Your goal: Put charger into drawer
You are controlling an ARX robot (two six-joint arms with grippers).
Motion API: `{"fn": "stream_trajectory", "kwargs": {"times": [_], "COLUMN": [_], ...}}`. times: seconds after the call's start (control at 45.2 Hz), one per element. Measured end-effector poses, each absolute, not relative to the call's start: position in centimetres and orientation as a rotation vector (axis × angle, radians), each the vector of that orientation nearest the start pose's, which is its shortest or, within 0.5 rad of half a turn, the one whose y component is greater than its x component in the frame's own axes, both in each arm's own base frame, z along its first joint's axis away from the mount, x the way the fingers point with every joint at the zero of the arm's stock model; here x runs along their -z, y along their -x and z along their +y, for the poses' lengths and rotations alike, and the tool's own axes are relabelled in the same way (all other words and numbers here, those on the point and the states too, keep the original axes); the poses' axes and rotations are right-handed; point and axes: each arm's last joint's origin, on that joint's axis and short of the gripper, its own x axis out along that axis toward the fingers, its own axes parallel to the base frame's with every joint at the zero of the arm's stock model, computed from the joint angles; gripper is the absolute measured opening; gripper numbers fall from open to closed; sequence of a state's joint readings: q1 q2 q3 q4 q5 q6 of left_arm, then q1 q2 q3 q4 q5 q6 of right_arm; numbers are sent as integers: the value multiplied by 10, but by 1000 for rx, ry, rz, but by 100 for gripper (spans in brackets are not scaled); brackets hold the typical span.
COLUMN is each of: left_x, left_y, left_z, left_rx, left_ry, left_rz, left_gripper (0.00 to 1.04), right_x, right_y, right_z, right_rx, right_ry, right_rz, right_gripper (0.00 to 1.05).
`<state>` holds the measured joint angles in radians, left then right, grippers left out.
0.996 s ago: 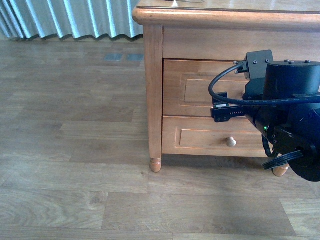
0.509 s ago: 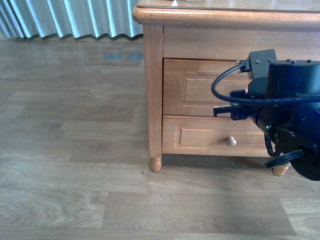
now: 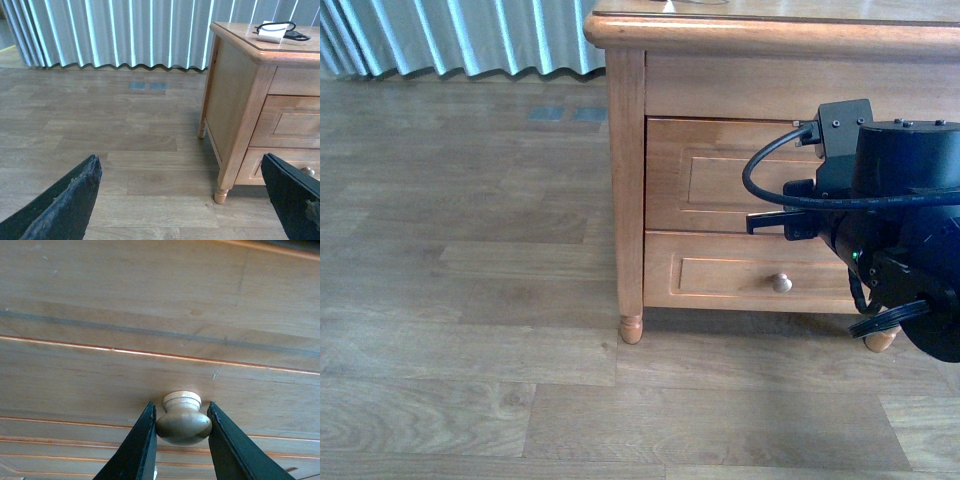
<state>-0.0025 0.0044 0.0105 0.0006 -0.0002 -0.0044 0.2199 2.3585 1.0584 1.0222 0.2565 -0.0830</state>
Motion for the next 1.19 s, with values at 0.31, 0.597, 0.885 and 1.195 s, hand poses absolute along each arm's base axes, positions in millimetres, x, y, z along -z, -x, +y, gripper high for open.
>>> {"fn": "stream_trajectory", "kwargs": {"times": [0.31,0.597,0.885,1.195], "left_x": [-167,-167,-167,-167], "left_y": [-97,-97,-97,-97], "left_z": [0,0,0,0], "left_rx": [2,2,2,2], "left_ry": [4,4,4,4], "left_rz": [-7,-7,-7,-7], "left_gripper": [99,99,99,99], "right_x": [-43,-45,-53,-62], "right_y": [-394,-366,-331,-279], "right_z": [77,69,54,38], "right_rx": [5,-18,-58,-123], "right_ry": [139,120,76,48], "right_rz": [268,289,334,389], "right_gripper": [25,25,24,24]}}
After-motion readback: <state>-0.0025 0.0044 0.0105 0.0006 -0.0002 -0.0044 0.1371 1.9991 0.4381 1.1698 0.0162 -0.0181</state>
